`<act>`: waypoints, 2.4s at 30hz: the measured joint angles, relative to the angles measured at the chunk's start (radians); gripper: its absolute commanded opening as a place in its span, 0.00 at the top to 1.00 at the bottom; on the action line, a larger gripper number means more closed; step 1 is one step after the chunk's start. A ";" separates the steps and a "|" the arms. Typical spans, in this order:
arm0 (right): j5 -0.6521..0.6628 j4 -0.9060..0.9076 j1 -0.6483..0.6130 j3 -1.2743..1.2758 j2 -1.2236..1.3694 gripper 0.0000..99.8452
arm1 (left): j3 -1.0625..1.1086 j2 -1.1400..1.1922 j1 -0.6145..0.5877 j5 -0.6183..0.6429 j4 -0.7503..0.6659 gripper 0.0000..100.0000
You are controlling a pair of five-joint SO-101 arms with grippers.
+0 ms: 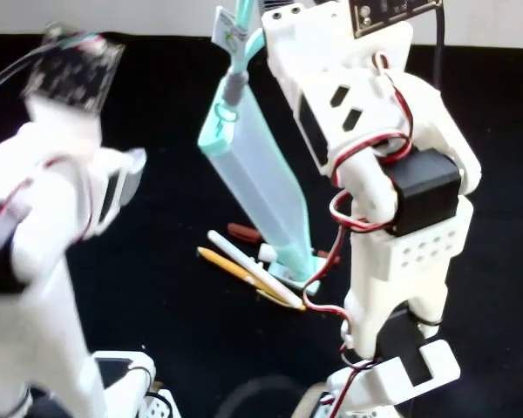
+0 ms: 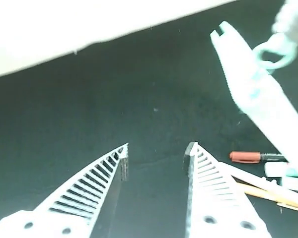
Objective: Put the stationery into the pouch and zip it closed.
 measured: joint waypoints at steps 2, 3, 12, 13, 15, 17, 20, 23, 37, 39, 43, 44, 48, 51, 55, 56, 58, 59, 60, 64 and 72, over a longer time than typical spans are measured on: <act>0.000 0.000 0.000 0.000 0.000 0.96 | 0.028 -0.058 0.057 0.017 0.000 0.79; 0.000 0.000 0.000 -0.002 0.000 0.96 | 0.040 -0.075 0.086 0.038 0.000 0.79; 0.000 -0.121 0.012 -0.017 0.002 0.96 | 0.095 -0.049 0.104 0.110 0.000 0.79; 0.002 -0.138 0.023 -0.032 0.002 0.96 | 0.104 -0.049 0.104 0.110 0.000 0.79; 0.002 -0.150 0.049 -0.068 0.002 0.96 | 0.126 -0.049 0.104 0.110 0.000 0.79; 0.002 -0.157 0.069 -0.112 0.002 0.96 | 0.144 -0.048 0.103 0.110 0.000 0.79; 0.002 -0.160 0.097 -0.149 0.000 0.96 | 0.160 -0.043 0.103 0.110 0.000 0.79; 0.002 -0.155 0.117 -0.153 0.000 0.96 | 0.163 -0.043 0.103 0.110 0.000 0.79; -0.061 -0.028 -0.003 -0.157 0.107 0.96 | 0.163 -0.043 0.098 0.110 0.000 0.79; -0.061 -0.028 -0.026 -0.157 0.115 0.96 | 0.163 -0.043 0.074 0.110 -0.002 0.79; -0.055 -0.066 -0.075 -0.157 0.115 0.96 | 0.163 -0.043 -0.021 0.110 -0.025 0.79; -0.037 -0.069 -0.092 -0.157 0.115 0.96 | 0.163 -0.043 -0.040 0.110 -0.029 0.79; 0.028 -0.072 -0.163 -0.157 0.115 0.96 | 0.163 -0.043 -0.081 0.110 -0.034 0.79; 0.038 -0.072 -0.173 -0.157 0.115 0.96 | 0.163 -0.043 -0.089 0.110 -0.037 0.79; 0.040 -0.069 -0.175 -0.157 0.120 0.96 | 0.164 -0.043 -0.091 0.110 -0.037 0.79; 0.040 -0.063 -0.176 -0.157 0.120 0.96 | 0.164 -0.043 -0.091 0.110 -0.037 0.79; 0.040 -0.048 -0.184 -0.157 0.120 0.96 | 0.164 -0.043 -0.092 0.110 -0.037 0.79; 0.040 -0.046 -0.187 -0.157 0.120 0.96 | 0.164 -0.043 -0.100 0.110 -0.037 0.79; 0.040 -0.046 -0.187 -0.157 0.123 0.96 | 0.164 -0.043 -0.109 0.110 -0.037 0.79; 0.040 -0.044 -0.186 -0.157 0.123 0.96 | 0.163 -0.043 -0.124 0.094 -0.037 0.74; 0.040 -0.041 -0.187 -0.157 0.123 0.96 | -0.048 -0.043 -0.121 -0.003 -0.009 0.76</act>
